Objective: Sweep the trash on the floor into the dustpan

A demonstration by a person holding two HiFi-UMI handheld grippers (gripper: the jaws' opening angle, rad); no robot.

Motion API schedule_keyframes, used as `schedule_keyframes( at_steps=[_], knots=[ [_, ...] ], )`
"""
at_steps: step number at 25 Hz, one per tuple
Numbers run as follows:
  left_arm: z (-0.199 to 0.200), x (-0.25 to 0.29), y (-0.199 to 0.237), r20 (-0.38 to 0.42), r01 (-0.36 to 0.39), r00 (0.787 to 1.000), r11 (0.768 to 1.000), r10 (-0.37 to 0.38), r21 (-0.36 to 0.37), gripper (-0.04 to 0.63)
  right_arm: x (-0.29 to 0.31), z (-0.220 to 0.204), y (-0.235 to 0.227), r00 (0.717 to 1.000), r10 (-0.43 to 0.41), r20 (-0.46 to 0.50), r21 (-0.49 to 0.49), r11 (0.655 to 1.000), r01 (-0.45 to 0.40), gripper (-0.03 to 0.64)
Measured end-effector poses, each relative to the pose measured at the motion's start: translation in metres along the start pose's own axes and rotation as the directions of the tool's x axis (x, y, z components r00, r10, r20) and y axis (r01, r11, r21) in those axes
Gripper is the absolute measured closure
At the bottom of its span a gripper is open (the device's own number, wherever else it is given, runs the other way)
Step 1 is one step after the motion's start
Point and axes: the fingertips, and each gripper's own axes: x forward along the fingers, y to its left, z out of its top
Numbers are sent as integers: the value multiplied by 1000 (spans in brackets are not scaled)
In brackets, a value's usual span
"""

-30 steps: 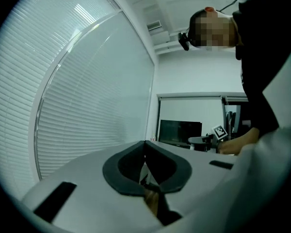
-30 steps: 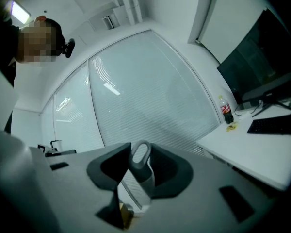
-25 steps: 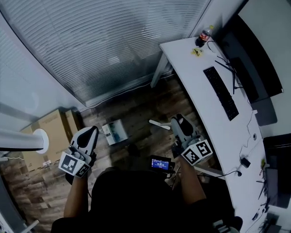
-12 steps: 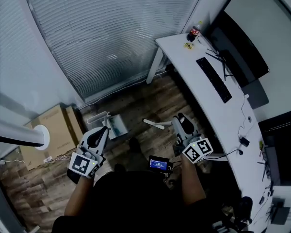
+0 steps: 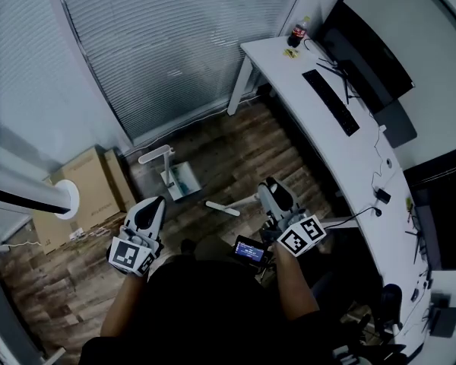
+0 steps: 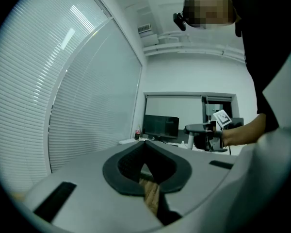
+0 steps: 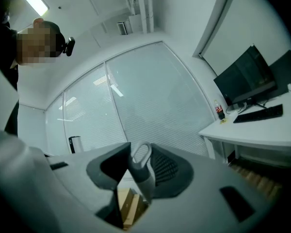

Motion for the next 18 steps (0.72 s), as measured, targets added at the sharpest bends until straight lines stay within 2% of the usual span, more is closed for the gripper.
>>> schedule_keyframes(
  at_steps=[7, 15, 18],
  knots=[
    [-14, -16, -29, -22, -42, 999, 999, 42, -17, 600, -45, -16, 28, 999, 37, 9, 21, 999, -37, 486],
    [-9, -35, -96, -47, -20, 999, 1000, 21, 14, 600, -101, -32, 51, 995, 97, -13, -5, 995, -97, 488],
    [-12, -40, -124, -64, 2, 998, 999, 0, 33, 600, -123, -36, 49, 995, 94, -15, -10, 995, -95, 491]
  ],
)
